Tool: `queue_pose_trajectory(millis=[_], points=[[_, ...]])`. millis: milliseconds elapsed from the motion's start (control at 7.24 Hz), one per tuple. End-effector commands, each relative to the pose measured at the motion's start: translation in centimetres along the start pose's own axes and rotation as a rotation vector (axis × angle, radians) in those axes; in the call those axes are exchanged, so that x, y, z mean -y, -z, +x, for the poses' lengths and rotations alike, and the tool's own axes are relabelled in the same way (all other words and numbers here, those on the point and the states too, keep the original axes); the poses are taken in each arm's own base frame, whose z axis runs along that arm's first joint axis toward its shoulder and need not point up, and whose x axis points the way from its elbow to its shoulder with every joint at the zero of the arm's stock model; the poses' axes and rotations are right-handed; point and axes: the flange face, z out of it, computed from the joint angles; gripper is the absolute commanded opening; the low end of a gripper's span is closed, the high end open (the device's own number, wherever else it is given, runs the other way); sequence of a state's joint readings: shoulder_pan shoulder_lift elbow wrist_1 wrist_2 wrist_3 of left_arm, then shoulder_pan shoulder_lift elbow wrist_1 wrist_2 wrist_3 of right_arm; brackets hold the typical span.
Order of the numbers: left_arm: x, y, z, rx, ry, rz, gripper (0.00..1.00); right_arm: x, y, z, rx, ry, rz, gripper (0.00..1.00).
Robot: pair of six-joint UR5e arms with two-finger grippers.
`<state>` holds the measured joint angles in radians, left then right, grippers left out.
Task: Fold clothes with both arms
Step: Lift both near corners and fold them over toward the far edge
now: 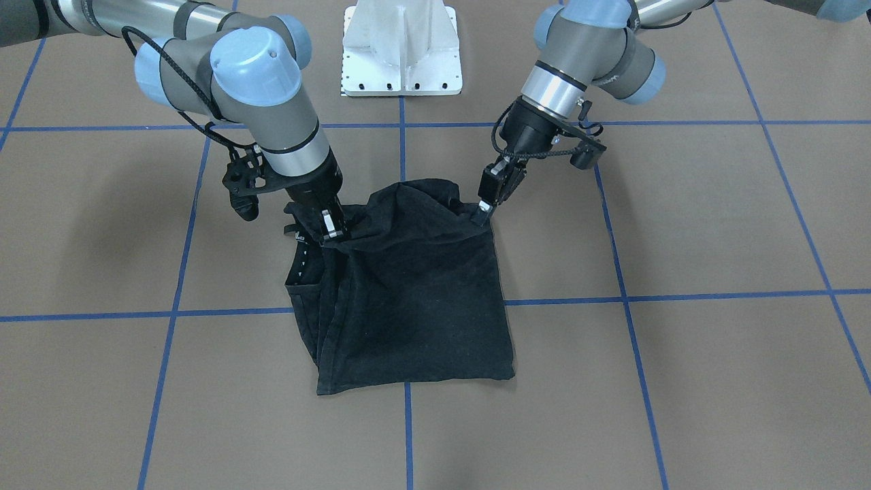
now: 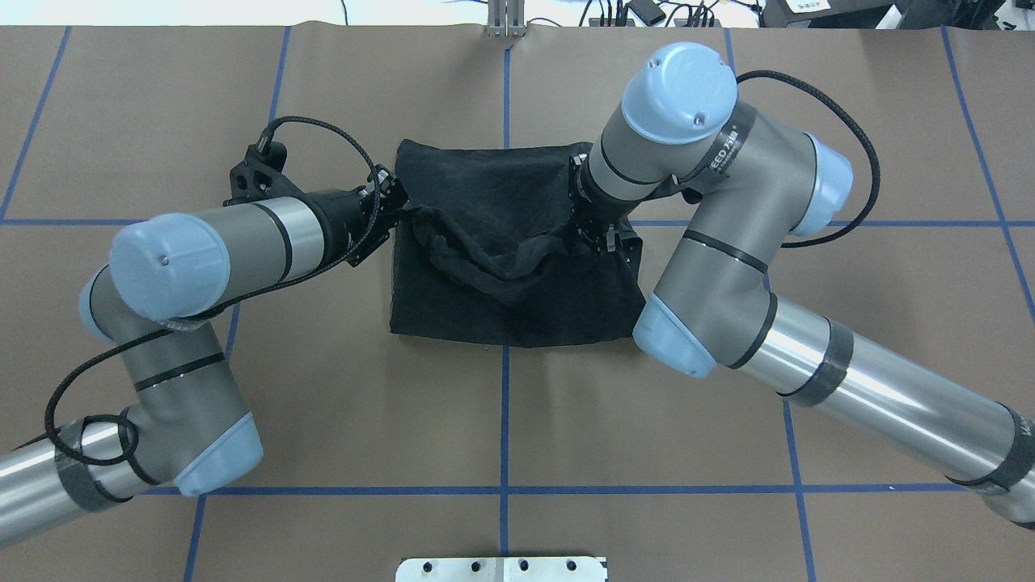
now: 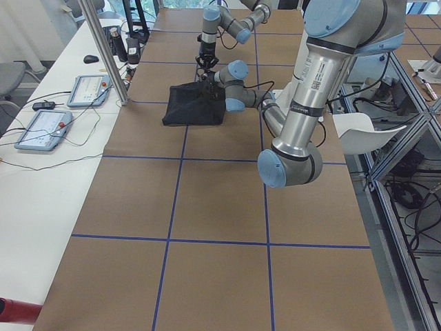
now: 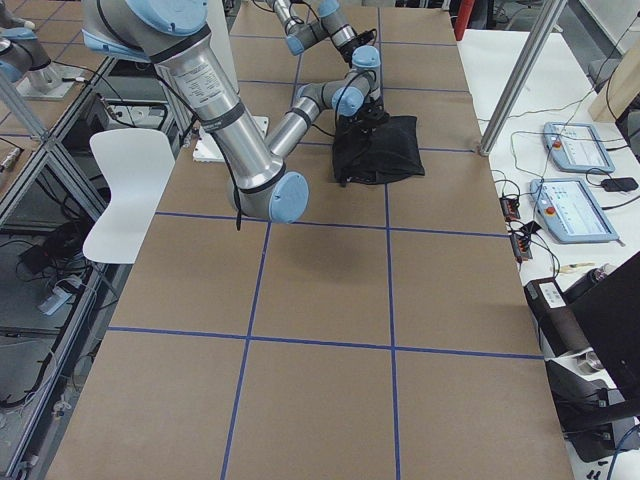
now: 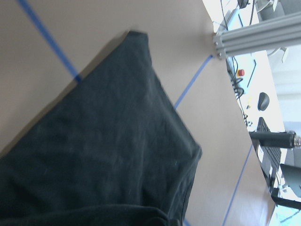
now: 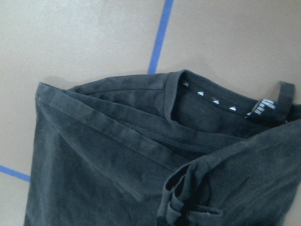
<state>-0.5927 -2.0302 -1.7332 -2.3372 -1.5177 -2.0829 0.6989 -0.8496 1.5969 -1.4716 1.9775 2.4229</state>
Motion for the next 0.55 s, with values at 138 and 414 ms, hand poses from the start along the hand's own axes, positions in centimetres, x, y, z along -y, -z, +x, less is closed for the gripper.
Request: queue_pose_trajectory(millis=[138,414], points=[[5.5,-6.0,1.2,0.003,-0.021,0.080,0.00,2.7,-5.3,-5.7,0.010,0.002,0.024,0.00],[8.6,-10.6,1.4,0.011,-0.058,0.123,0.04,4.6,-6.6,-8.3,0.031,-0.006,0.035,0.00]])
